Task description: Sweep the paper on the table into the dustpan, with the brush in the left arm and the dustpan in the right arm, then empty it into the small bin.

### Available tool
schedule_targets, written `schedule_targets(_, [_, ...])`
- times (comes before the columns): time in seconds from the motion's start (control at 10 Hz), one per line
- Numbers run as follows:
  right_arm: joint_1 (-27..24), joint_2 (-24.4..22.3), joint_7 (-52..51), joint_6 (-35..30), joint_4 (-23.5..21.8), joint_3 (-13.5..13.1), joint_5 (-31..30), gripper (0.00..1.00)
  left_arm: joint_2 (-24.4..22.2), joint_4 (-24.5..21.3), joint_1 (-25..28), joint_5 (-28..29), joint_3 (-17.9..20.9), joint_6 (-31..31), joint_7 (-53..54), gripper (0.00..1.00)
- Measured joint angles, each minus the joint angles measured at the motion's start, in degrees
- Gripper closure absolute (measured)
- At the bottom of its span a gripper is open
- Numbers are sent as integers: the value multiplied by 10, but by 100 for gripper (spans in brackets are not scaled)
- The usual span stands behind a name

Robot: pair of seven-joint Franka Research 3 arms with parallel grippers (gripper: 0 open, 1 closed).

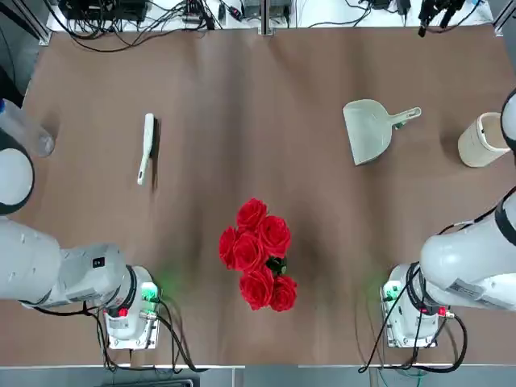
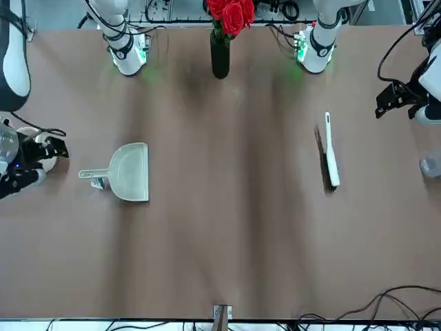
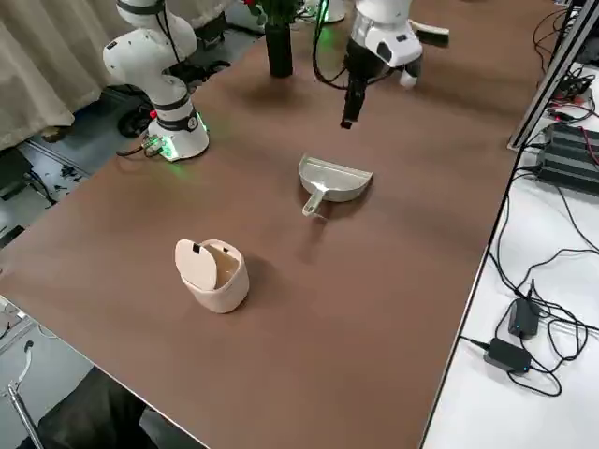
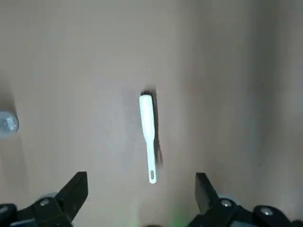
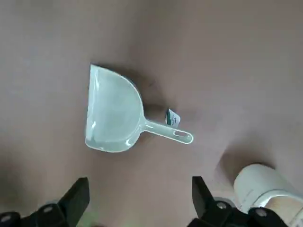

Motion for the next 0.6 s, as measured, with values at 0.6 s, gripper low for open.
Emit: schedule_targets(0.6, [14,-31,216,0,35,1,19,0,0,0,0,0,1,0,12,0])
